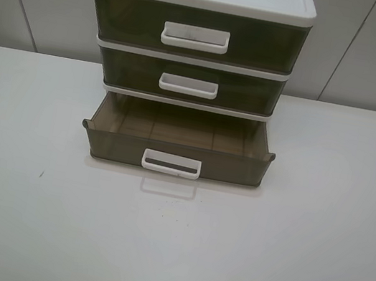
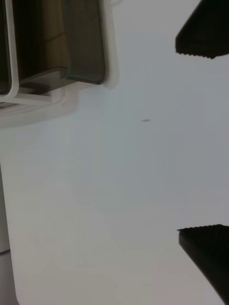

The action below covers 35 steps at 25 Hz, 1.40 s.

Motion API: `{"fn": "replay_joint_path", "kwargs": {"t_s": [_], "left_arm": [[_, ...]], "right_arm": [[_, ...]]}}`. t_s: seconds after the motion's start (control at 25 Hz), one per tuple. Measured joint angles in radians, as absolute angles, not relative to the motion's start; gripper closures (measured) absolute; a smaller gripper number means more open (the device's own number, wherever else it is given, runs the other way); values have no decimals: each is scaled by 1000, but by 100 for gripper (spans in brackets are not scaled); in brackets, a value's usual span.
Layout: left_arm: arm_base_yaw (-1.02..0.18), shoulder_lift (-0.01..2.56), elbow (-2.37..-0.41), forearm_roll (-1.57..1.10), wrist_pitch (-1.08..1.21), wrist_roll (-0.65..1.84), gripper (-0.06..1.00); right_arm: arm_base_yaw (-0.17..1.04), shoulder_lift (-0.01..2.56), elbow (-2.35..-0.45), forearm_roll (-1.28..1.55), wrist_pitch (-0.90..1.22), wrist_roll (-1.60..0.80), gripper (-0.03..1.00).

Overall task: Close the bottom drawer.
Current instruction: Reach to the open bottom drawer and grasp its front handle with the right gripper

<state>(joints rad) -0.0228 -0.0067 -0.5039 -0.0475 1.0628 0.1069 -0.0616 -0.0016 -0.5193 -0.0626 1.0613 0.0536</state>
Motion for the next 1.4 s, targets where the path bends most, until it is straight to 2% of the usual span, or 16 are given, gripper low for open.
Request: {"fn": "replay_joint_path", "kwargs": {"t_s": [0.4,0.72,0.88,1.0,1.32,1.4], "left_arm": [[-23,-7,-504,-47,1063,107,23],[-23,-7,-504,-47,1063,107,23],[-23,-7,-504,-47,1063,107,23],[-23,-7,-504,-47,1063,107,23],[-23,-7,-504,-47,1063,107,23],[-23,-7,-504,-47,1063,107,23]], "right_arm": [[-62,53,-519,-52,1061,42,15],[-62,484,-520,63,1047,23,15],[-25,697,-556,191,882,24,15],[102,800,-567,227,731,31,15],[544,1109,-567,250,321,54,15],[618,1207,-567,294,225,54,15]]}}
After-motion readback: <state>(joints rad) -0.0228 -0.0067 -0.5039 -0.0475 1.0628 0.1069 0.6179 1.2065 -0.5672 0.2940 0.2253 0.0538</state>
